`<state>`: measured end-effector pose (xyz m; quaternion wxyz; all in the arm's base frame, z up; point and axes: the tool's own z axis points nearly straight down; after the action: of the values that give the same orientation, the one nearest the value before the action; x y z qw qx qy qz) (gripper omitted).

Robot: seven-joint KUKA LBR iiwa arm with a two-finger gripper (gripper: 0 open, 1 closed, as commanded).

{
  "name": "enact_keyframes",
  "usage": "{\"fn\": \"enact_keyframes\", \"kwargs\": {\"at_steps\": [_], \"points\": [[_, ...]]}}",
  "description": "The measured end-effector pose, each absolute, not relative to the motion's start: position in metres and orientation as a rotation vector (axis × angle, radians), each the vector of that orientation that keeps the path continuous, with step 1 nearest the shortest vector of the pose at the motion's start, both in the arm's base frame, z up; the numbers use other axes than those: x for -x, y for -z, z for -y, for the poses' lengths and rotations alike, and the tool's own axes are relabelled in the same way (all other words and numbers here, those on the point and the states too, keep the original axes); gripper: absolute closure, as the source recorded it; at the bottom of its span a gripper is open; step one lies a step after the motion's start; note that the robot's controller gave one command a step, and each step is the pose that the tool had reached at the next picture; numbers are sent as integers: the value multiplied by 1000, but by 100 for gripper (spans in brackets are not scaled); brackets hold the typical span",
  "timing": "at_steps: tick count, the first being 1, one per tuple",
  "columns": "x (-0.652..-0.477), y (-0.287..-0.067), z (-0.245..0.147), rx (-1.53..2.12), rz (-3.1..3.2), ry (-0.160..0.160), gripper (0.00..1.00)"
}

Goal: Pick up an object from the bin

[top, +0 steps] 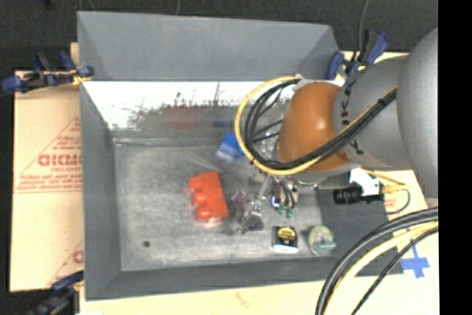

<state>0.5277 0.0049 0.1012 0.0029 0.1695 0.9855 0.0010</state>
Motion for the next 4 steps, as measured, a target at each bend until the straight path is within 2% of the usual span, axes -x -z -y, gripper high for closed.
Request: {"fn": "enact_keyframes", "kwargs": {"at_steps": [1,2,3,4], "points": [[-522,-100,-7,-724,-3058,-2,0],[-515,-73,-9,-714,-3046,0,0],[-517,-76,-8,-714,-3051,-1,0],[-518,-77,-8,-713,-3050,-3,100]]}}
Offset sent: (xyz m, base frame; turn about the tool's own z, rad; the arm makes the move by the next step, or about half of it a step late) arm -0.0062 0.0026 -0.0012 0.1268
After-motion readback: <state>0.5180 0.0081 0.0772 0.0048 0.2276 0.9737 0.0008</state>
